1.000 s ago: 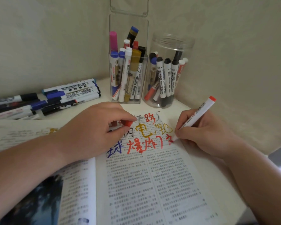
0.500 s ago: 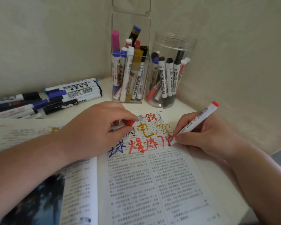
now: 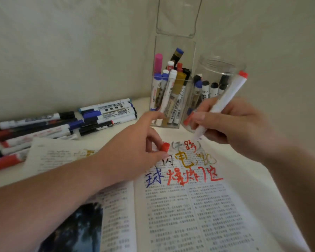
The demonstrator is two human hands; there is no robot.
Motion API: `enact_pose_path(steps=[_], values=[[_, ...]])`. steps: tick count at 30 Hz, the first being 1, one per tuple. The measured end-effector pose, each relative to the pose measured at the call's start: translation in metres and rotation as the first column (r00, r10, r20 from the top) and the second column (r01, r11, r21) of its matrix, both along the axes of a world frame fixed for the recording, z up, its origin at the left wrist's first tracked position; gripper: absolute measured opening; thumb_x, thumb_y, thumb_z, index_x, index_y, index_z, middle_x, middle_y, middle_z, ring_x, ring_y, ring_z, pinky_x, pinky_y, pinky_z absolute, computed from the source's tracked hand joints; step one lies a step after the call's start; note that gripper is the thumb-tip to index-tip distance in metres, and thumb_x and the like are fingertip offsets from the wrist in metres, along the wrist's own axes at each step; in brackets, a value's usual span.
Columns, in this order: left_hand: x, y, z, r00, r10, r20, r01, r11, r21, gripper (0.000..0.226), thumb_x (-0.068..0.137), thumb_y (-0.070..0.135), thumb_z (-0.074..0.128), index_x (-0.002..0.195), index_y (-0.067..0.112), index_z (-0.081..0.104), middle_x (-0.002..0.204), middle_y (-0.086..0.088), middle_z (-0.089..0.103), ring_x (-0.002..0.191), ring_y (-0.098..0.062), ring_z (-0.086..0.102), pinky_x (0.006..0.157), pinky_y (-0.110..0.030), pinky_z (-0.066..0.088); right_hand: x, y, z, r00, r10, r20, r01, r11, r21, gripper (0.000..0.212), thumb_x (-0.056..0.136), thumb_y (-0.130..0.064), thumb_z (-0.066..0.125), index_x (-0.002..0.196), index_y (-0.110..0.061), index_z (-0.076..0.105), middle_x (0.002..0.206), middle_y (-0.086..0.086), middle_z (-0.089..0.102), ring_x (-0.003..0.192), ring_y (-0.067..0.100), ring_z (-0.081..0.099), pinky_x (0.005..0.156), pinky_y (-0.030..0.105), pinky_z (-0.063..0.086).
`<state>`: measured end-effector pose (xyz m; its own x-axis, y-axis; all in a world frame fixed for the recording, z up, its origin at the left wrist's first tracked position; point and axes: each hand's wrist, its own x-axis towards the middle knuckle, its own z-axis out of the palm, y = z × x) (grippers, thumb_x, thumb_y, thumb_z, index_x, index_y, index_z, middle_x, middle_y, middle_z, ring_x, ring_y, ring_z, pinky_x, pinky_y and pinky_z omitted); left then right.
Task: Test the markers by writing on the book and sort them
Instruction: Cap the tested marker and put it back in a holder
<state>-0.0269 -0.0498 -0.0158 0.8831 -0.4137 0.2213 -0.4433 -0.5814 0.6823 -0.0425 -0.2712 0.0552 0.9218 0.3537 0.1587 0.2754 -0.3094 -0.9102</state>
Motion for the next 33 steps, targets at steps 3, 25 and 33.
enact_pose_path(steps=[3,25,33], values=[[-0.001,0.002,0.002,1.000,0.022,-0.018,-0.023,0.999,-0.033,0.084,0.082,0.035,0.080,0.143,0.047,0.024,0.091,0.027,0.069,0.079,-0.006,0.064,0.067,-0.020,0.050,0.020,0.025,0.011,0.995,0.077,0.056,-0.065,0.980,-0.188,0.008,0.080,-0.017,0.073,0.075,-0.013,0.068,0.057,0.002,0.055,0.048,0.008,0.047,0.046,0.018,0.036],[-0.001,-0.001,0.005,0.998,0.045,-0.036,-0.046,0.998,-0.048,0.079,0.081,0.030,0.080,0.137,0.054,0.030,0.091,0.024,0.070,0.075,-0.012,0.064,0.067,-0.025,0.051,0.039,0.029,-0.021,0.977,0.172,0.126,-0.121,0.935,-0.334,0.012,0.083,-0.023,0.074,0.079,-0.014,0.067,0.076,0.014,0.066,0.070,0.028,0.067,0.067,0.049,0.058],[0.001,-0.002,0.004,0.998,0.049,-0.046,-0.052,0.997,-0.052,0.078,0.081,0.032,0.081,0.137,0.053,0.031,0.091,0.028,0.069,0.077,-0.008,0.063,0.068,-0.014,0.047,0.035,0.030,-0.017,0.984,0.151,0.094,-0.089,0.877,-0.472,0.011,0.089,-0.026,0.075,0.080,-0.020,0.071,0.078,0.006,0.071,0.068,0.020,0.069,0.064,0.044,0.058]])
